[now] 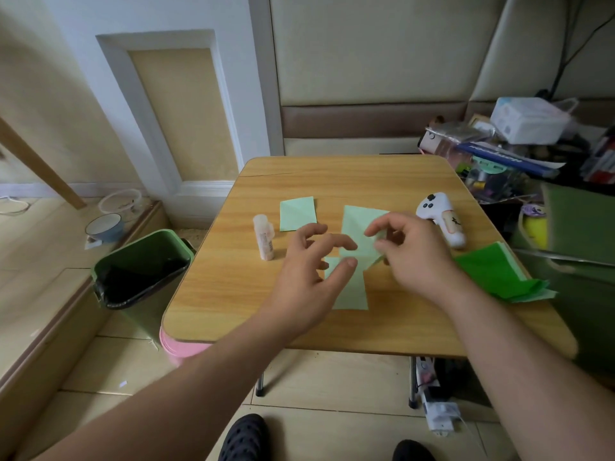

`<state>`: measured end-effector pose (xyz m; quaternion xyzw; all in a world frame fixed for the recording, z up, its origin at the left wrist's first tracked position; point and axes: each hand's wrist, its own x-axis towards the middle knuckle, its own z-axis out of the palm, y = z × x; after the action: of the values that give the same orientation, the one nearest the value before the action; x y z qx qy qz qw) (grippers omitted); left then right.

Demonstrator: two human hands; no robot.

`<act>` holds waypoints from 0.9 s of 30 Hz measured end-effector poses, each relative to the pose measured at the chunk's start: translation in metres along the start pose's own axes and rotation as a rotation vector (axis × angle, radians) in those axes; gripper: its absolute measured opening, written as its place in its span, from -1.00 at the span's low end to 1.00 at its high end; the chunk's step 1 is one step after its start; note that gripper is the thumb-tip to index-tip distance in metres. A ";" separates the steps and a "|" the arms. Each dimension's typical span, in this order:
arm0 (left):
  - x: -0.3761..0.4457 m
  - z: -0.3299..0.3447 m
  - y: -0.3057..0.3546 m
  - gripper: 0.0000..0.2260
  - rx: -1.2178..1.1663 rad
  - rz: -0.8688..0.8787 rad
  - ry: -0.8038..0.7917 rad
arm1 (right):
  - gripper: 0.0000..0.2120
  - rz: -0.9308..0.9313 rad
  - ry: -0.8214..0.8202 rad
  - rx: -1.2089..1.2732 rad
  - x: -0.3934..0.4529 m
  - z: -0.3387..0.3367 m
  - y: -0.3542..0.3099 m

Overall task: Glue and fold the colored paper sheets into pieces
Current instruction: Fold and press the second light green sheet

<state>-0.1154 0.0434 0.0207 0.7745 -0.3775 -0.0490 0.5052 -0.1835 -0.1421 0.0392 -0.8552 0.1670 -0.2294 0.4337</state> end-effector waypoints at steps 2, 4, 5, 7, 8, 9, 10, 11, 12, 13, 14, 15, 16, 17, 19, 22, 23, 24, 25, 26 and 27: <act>0.003 0.002 0.003 -0.82 -0.126 -0.077 -0.010 | -0.66 -0.011 -0.062 0.063 -0.004 0.007 -0.004; 0.006 0.003 0.000 -0.80 -0.187 -0.140 -0.004 | -0.65 0.014 -0.087 0.130 -0.005 0.011 -0.003; 0.007 0.002 -0.002 -0.79 -0.225 -0.173 0.000 | -0.65 0.028 -0.093 0.165 -0.005 0.012 -0.002; 0.007 0.001 -0.003 -0.78 -0.314 -0.237 0.006 | -0.64 0.041 -0.081 0.238 -0.004 0.013 -0.001; 0.007 0.001 -0.003 -0.77 -0.346 -0.259 0.010 | -0.64 0.048 -0.064 0.278 -0.004 0.013 -0.001; 0.007 0.001 -0.003 -0.77 -0.369 -0.273 0.012 | -0.65 0.058 -0.048 0.317 -0.004 0.013 -0.001; 0.007 0.001 -0.003 -0.76 -0.384 -0.283 0.014 | -0.67 0.071 -0.042 0.357 -0.004 0.014 -0.001; 0.008 0.002 -0.002 -0.75 -0.398 -0.292 0.021 | -0.70 0.086 -0.051 0.396 -0.005 0.015 -0.002; 0.008 0.002 -0.002 -0.74 -0.410 -0.297 0.034 | -0.74 0.102 -0.074 0.428 -0.006 0.016 -0.002; 0.009 0.001 -0.003 -0.73 -0.420 -0.300 0.052 | -0.77 0.115 -0.104 0.445 -0.007 0.018 -0.002; 0.010 0.000 -0.004 -0.71 -0.430 -0.302 0.068 | -0.78 0.124 -0.132 0.447 -0.009 0.019 -0.002; 0.011 -0.001 -0.004 -0.70 -0.443 -0.305 0.080 | -0.76 0.129 -0.155 0.446 -0.010 0.021 -0.002; 0.011 -0.002 -0.004 -0.68 -0.457 -0.307 0.086 | -0.73 0.133 -0.173 0.453 -0.010 0.021 -0.002; 0.012 -0.004 -0.004 -0.67 -0.473 -0.306 0.087 | -0.72 0.135 -0.185 0.467 -0.010 0.021 -0.002; 0.013 -0.006 -0.004 -0.64 -0.511 -0.305 0.075 | -0.72 0.140 -0.197 0.502 -0.010 0.019 -0.003; 0.015 -0.010 -0.006 -0.61 -0.592 -0.311 0.049 | -0.70 0.155 -0.205 0.540 -0.009 0.015 -0.001; 0.016 -0.012 -0.007 -0.61 -0.624 -0.314 0.041 | -0.69 0.161 -0.210 0.558 -0.009 0.013 0.000; 0.017 -0.014 -0.009 -0.61 -0.658 -0.317 0.030 | -0.67 0.164 -0.220 0.579 -0.008 0.012 0.001; 0.018 -0.015 -0.010 -0.61 -0.695 -0.324 0.016 | -0.65 0.164 -0.238 0.601 -0.008 0.011 0.001; 0.018 -0.016 -0.012 -0.60 -0.728 -0.334 0.001 | -0.61 0.160 -0.264 0.619 -0.008 0.010 0.001; 0.018 -0.016 -0.013 -0.60 -0.760 -0.347 -0.013 | -0.58 0.155 -0.295 0.634 -0.009 0.009 0.001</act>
<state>-0.0883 0.0465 0.0231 0.5847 -0.1994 -0.2740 0.7371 -0.1862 -0.1326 0.0319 -0.6868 0.0873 -0.1102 0.7131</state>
